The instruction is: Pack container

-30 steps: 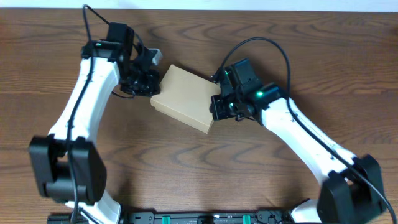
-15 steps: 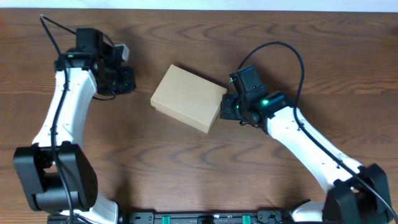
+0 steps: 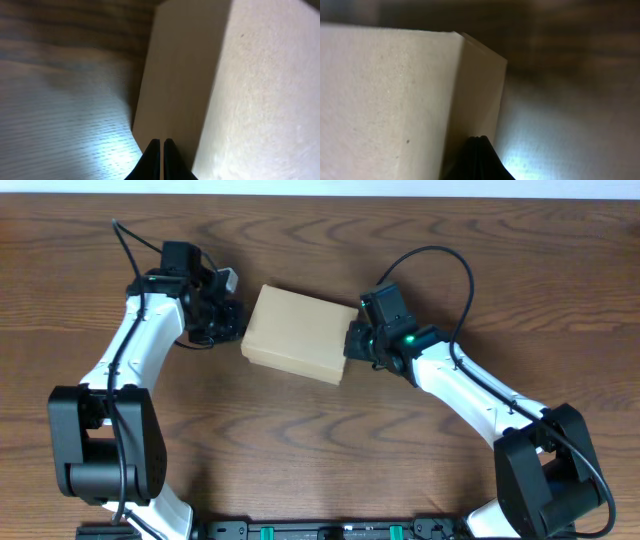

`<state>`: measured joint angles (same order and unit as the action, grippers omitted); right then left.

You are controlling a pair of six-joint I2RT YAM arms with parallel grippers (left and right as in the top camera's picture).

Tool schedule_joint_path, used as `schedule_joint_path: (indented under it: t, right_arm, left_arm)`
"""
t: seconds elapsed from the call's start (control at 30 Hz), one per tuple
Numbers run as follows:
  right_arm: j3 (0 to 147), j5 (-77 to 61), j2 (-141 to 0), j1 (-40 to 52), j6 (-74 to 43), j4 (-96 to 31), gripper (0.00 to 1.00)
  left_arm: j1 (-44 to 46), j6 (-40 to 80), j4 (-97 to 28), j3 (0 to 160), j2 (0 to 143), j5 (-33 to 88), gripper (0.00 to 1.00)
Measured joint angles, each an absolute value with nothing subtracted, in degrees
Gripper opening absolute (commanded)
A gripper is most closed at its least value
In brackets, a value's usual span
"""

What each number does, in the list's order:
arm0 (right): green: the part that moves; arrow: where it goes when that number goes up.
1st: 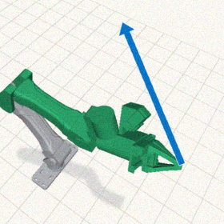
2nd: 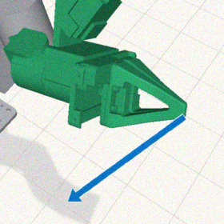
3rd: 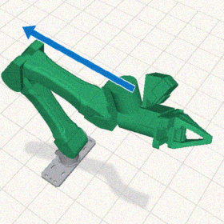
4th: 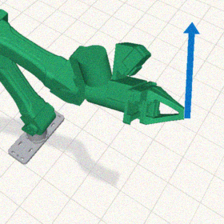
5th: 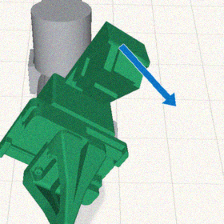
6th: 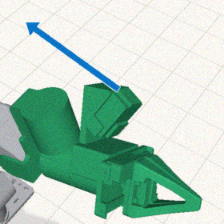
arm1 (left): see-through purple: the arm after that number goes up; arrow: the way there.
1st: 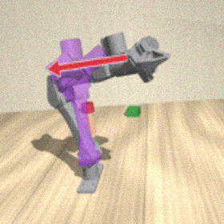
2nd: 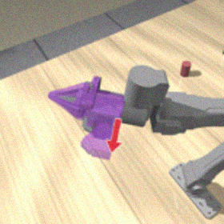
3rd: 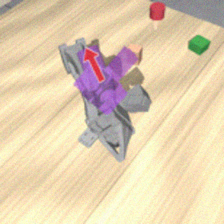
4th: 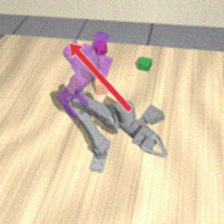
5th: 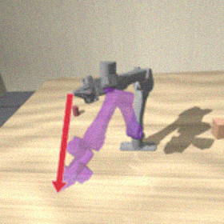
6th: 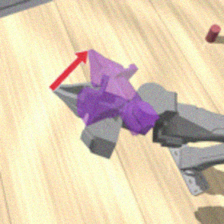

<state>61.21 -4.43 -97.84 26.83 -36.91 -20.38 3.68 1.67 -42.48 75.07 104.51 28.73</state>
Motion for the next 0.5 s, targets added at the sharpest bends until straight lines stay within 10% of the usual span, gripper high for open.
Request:
schedule_joint_path:
  t: [0.5]
  right_arm:
    - [61.2,-5.8,-97.9,21.3,-36.3,-20.1,0.01]
  left_arm:
    - [7.4,2.0,-46.7,75.0,104.6,29.2,0.05]
